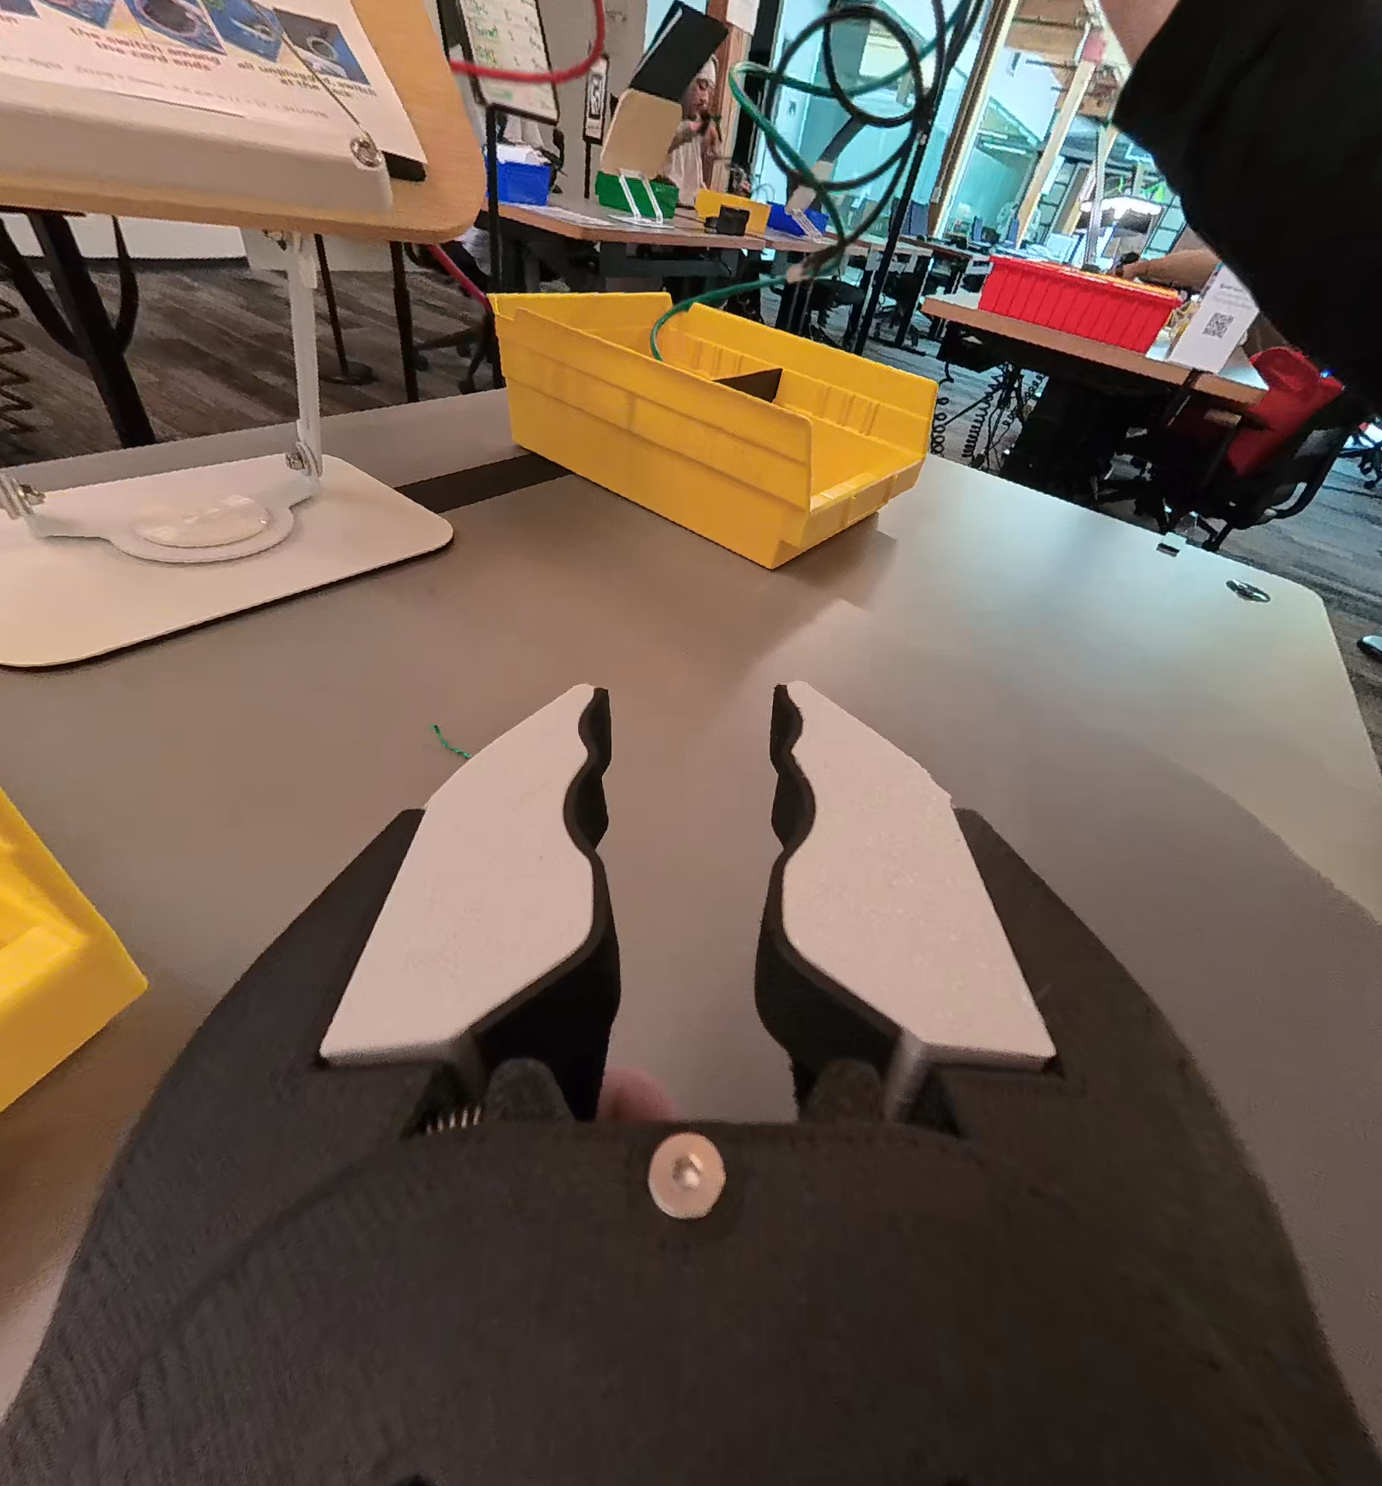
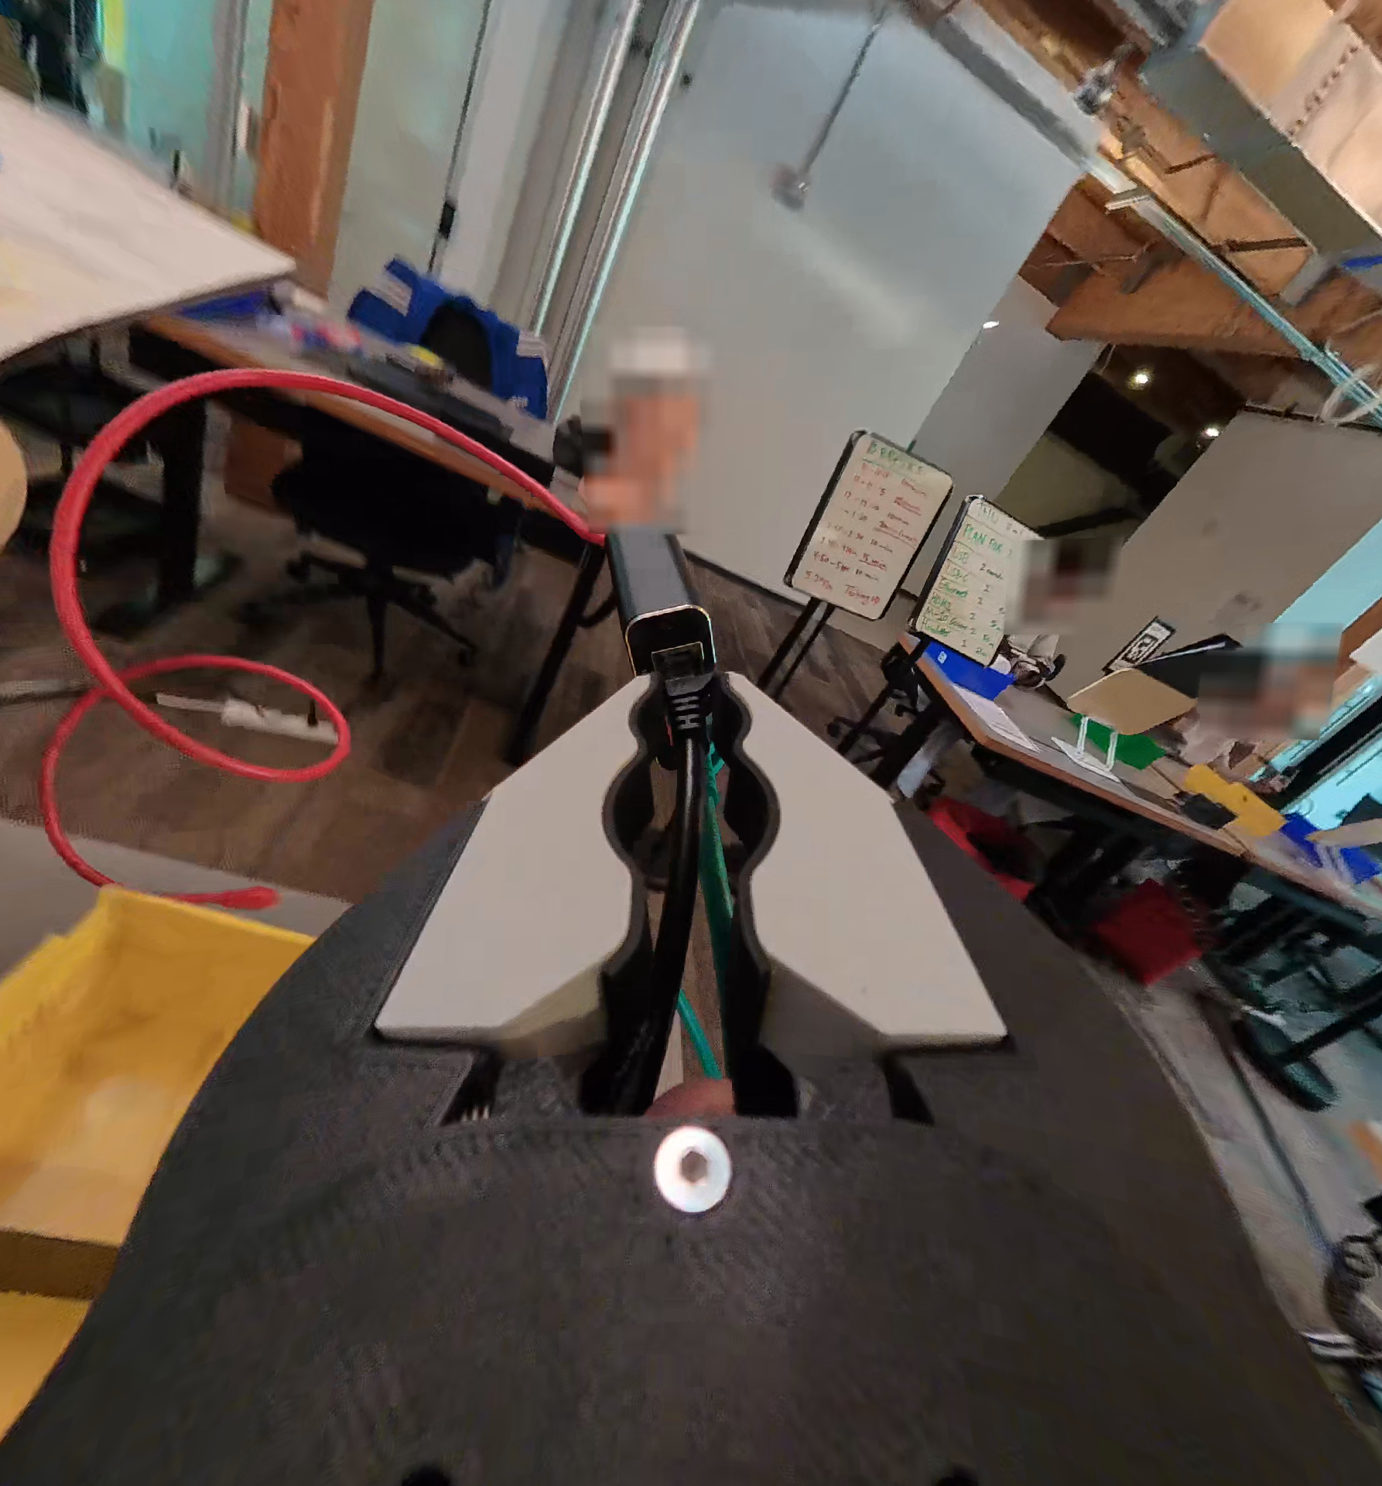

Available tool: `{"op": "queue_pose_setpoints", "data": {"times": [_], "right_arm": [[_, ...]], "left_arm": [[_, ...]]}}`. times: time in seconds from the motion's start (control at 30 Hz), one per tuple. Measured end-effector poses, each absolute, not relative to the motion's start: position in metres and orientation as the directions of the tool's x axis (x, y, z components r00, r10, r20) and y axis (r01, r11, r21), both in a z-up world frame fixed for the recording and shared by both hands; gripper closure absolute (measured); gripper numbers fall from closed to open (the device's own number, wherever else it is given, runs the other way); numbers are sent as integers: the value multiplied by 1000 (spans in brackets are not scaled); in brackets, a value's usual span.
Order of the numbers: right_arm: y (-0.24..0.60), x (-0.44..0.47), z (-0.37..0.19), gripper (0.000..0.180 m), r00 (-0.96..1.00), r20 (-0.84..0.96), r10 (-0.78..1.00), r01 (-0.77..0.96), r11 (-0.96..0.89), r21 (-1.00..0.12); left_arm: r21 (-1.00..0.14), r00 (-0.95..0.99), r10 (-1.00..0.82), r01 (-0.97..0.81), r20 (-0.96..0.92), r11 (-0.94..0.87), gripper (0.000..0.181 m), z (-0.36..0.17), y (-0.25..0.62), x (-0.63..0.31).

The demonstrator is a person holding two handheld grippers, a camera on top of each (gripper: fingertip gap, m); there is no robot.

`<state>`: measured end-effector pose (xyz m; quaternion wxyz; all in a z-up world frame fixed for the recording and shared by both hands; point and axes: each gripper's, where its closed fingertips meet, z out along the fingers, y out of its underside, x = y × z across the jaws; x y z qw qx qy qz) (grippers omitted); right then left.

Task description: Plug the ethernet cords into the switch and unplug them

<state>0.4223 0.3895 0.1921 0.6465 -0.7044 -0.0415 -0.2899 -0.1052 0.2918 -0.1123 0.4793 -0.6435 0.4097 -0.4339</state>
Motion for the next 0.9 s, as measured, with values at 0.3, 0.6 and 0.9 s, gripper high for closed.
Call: {"op": "queue_pose_setpoints", "data": {"times": [0.3,0.6,0.9], "right_arm": [[353,430,205,170,905,290,-310,338,112,-935],[338,434,181,170,882,349,-317,378,33,-925],[359,416,155,171,781,556,-285,532,-163,-831]], "left_arm": [[-969,292,-940,-118,177,-219,143,-118,292,-103],[-966,296,-938,-127,179,-224,143,-121,292,-101],[-965,301,-938,-138,174,-223,143,-124,292,-100]]}}
